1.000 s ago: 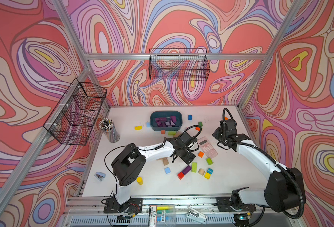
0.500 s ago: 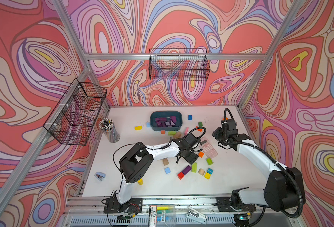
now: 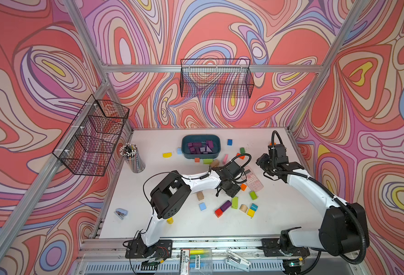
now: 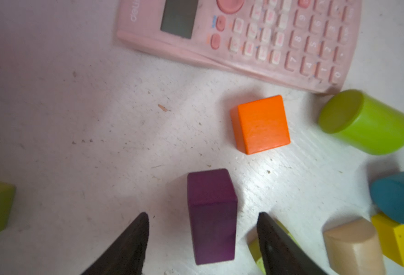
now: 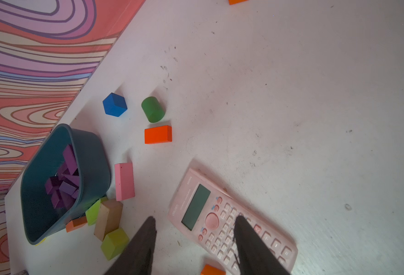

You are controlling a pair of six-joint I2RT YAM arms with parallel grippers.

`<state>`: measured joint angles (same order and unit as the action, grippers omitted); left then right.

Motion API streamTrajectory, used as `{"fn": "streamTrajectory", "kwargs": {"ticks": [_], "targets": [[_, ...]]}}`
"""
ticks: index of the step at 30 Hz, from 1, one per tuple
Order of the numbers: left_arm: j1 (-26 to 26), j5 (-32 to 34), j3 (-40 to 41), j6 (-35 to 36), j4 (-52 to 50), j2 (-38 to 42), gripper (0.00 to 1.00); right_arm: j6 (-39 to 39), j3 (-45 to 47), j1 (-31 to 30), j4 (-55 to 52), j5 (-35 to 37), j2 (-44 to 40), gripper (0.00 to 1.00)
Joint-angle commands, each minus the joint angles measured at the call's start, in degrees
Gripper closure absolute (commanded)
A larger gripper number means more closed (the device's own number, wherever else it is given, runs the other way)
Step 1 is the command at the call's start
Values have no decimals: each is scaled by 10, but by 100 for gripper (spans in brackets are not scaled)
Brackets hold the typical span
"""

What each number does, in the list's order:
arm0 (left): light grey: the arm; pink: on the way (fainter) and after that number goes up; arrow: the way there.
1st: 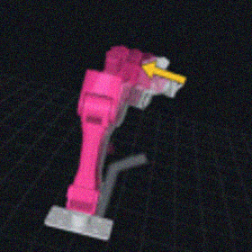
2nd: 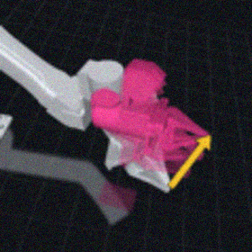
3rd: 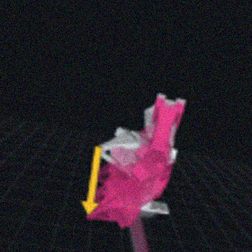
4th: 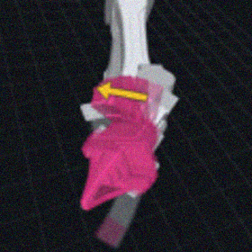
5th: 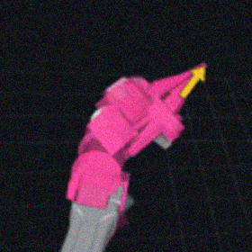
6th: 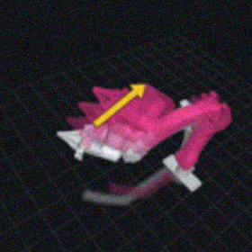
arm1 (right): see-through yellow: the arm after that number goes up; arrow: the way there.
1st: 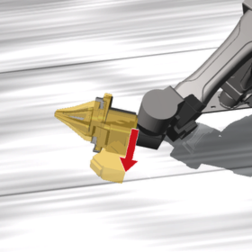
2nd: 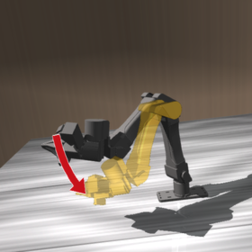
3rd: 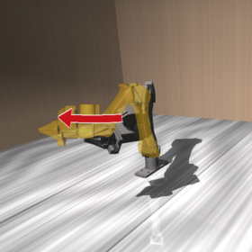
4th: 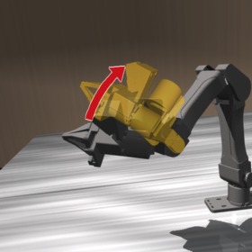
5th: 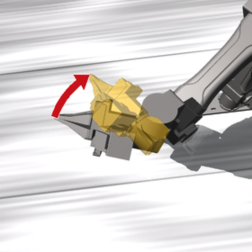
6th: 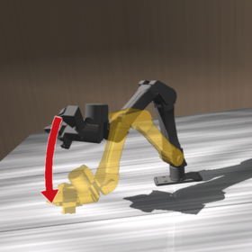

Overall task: Pick purple bricks into the storage bin
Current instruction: Pick up the building block from the center of the board.

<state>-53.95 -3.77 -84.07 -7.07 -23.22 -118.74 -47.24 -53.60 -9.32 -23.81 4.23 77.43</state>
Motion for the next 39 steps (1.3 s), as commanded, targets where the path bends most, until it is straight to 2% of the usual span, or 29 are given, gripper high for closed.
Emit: {"fn": "streamTrajectory", "kwargs": {"ticks": [1, 8, 24, 39], "targets": [[-1, 3, -24, 6, -25, -21, 32, 0, 3, 4, 3, -1, 2, 45], [-1, 2, -44, 6, -43, -39, 37, 2, 1, 4, 5, -6, 4, 45], [-1, 19, -50, 14, -71, -59, 58, 7, 6, 6, 12, -5, 4, 45], [0, 51, -52, 10, -89, -43, 61, 1, 5, 6, 17, -3, 4, 45]]}}
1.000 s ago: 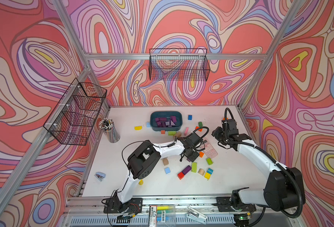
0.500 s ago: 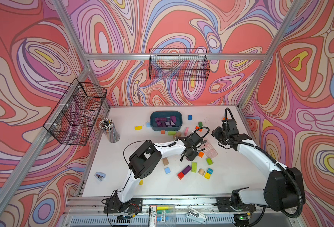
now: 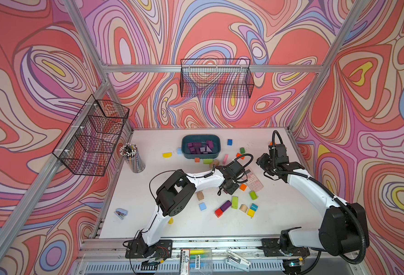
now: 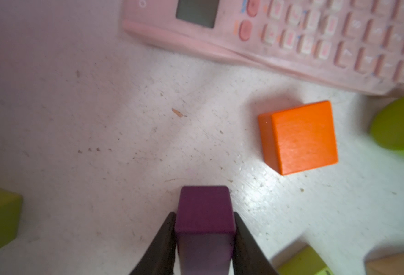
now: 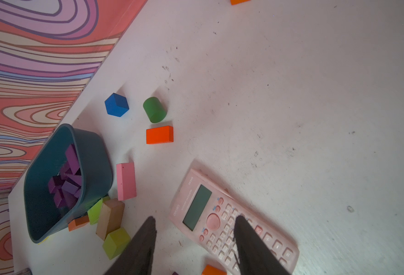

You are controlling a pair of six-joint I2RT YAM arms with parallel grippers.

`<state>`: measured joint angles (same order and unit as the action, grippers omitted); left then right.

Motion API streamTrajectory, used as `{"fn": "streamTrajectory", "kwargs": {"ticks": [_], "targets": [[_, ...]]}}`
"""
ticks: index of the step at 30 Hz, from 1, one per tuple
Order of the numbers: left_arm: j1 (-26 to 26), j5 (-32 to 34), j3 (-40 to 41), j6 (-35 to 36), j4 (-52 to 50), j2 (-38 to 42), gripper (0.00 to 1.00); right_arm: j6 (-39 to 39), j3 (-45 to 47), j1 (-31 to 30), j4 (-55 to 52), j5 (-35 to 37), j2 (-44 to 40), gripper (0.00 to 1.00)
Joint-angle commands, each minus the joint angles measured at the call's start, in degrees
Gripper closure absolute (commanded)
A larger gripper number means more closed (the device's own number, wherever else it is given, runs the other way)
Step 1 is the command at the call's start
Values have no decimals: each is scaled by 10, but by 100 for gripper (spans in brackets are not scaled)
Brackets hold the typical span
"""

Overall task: Pick purple bricks into the storage bin
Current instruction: Pick up the building block from the center of the board.

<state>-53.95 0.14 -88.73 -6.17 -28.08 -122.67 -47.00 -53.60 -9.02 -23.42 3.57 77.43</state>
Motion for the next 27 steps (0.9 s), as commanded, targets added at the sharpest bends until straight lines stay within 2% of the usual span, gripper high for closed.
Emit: {"fn": "streamTrajectory", "kwargs": {"ticks": [1, 4, 27], "targets": [[-1, 13, -4, 1, -42, -1, 61, -3, 7, 3, 14, 3, 5, 45], [2, 17, -3, -4, -45, 6, 65, -6, 7, 3, 16, 0, 7, 45], [80, -16, 26, -63, -45, 81, 65, 3, 2, 3, 11, 3, 6, 45]]}}
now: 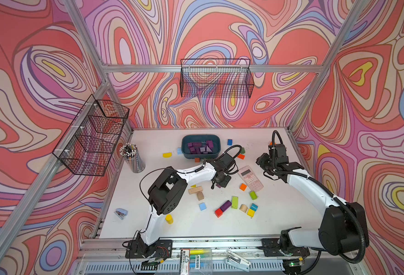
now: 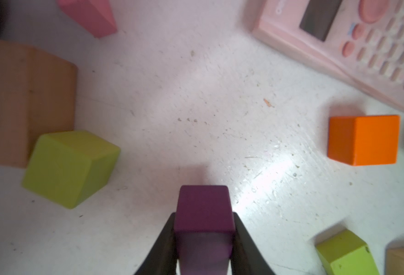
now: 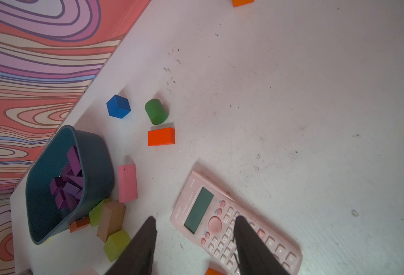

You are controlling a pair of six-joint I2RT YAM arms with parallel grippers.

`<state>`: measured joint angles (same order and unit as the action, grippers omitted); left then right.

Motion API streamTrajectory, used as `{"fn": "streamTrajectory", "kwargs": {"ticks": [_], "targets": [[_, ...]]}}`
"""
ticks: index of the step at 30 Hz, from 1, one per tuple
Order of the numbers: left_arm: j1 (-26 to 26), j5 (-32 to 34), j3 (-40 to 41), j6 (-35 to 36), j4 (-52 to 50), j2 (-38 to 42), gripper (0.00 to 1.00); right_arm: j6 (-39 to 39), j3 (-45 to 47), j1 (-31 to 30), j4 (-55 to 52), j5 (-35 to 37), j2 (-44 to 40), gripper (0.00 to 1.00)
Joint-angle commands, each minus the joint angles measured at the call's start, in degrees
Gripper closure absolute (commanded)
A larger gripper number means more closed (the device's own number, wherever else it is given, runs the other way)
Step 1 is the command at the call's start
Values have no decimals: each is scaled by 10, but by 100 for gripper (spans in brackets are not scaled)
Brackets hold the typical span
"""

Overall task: Pick purple bricks into the storage bin
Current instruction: Pick up the building block from the center of the board, then place the building block in the storage box.

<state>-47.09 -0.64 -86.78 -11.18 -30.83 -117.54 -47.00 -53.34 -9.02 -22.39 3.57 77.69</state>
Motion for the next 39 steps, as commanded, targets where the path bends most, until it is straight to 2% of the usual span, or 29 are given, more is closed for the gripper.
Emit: {"fn": "streamTrajectory", "kwargs": {"ticks": [1, 10, 23, 28, 39], "targets": [[17, -10, 6, -14, -18, 33, 65, 5, -1, 3, 1, 4, 2, 45], [72, -29, -11, -36, -23, 59, 65, 19, -11, 3, 2, -4, 4, 45], [162, -57, -68, -46, -32, 55, 65, 32, -29, 1, 20, -58, 28, 45], [187, -62, -101, -37, -44, 40, 65, 36, -42, 0, 23, -83, 46, 46], [231, -76, -183, -31, -43, -13, 65, 54, -90, -26, 7, -84, 85, 46]]}}
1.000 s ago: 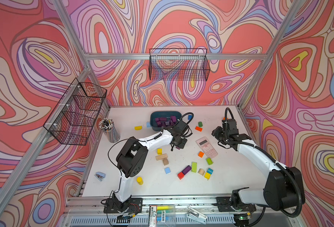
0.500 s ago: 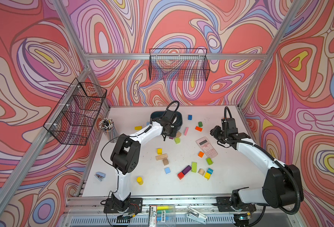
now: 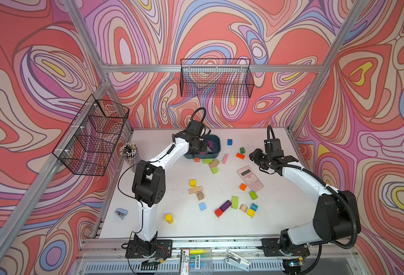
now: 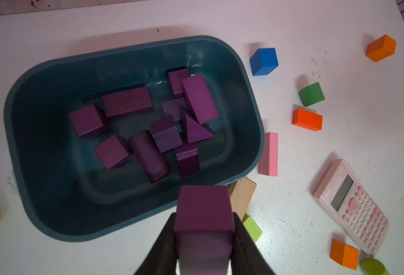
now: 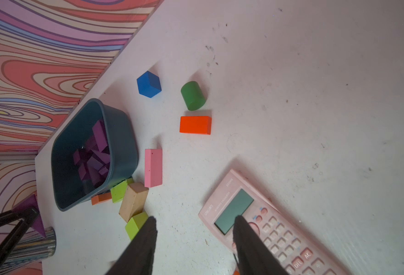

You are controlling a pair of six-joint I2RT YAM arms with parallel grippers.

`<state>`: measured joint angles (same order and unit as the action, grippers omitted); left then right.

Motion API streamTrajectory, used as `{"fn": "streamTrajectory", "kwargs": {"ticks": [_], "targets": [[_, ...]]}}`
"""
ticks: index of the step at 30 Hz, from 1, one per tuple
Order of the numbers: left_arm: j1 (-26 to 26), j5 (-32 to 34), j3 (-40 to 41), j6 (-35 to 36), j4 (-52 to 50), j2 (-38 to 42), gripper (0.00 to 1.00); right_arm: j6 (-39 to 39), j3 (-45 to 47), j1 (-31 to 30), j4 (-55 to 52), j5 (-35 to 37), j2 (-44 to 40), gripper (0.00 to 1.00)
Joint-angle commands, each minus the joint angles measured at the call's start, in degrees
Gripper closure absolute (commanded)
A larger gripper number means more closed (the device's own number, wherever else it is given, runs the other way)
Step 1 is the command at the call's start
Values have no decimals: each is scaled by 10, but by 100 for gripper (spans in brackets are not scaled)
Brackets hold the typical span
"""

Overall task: Pick purple bricks into the storage bin
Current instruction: Place the building block in the storage box.

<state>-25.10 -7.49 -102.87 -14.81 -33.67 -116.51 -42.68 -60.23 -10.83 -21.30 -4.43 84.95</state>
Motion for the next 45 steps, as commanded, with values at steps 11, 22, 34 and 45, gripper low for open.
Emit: {"fn": "streamTrajectory", "kwargs": {"ticks": [11, 22, 34, 45], "targets": [[43, -3, -112, 13, 4, -110, 63, 37, -75, -41, -25, -15, 42, 46], [54, 46, -141, 41, 26, -159, 63, 57, -89, -51, -26, -25, 50, 46], [61, 58, -146, 46, 26, -189, 63, 50, -104, -60, -22, -24, 66, 46], [67, 61, -175, 56, 9, -202, 53, 33, -127, -73, -19, -27, 91, 46]]}}
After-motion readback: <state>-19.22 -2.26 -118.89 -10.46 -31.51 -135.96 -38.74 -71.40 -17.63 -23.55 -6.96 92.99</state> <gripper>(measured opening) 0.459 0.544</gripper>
